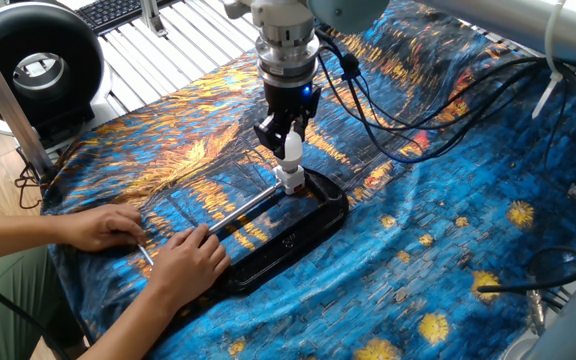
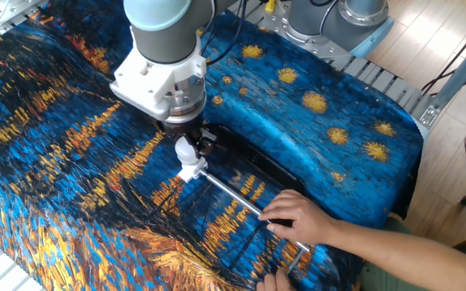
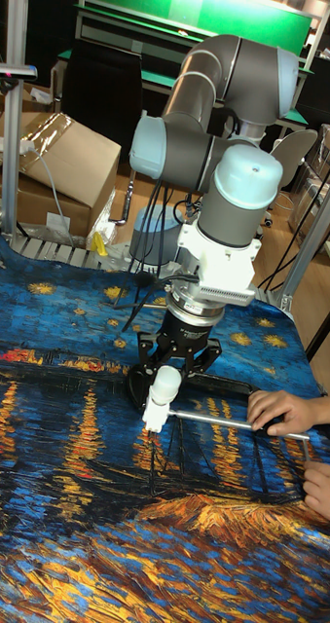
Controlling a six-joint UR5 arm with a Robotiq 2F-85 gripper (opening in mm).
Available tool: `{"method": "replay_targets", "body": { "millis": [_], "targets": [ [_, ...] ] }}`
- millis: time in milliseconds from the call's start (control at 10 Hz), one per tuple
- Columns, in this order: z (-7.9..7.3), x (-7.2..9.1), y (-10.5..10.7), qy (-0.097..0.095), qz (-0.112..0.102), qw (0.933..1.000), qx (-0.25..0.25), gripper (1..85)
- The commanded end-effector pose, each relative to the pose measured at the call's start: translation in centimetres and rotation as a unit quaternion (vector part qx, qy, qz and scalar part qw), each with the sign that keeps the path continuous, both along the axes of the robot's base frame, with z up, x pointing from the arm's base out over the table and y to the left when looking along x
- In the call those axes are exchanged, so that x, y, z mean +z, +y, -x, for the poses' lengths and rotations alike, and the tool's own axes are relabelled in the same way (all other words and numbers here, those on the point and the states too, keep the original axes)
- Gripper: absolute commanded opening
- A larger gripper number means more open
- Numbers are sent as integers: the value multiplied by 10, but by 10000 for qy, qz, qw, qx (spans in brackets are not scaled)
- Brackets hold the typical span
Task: Take out the light bulb by rotating it
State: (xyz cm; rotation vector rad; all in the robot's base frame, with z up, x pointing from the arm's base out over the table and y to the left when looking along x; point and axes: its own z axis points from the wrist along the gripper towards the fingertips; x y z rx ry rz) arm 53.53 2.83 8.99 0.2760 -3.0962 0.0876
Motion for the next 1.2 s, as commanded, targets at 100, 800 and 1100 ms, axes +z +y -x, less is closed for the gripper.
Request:
{"method": "replay_targets", "body": {
  "millis": [100,800,1100],
  "targets": [
    [-8,0,4,-147,-126,9974,698,237],
    [-18,0,-4,-250,52,9688,2466,233],
    [-14,-1,-5,-147,58,9550,2963,233]
  ]
}}
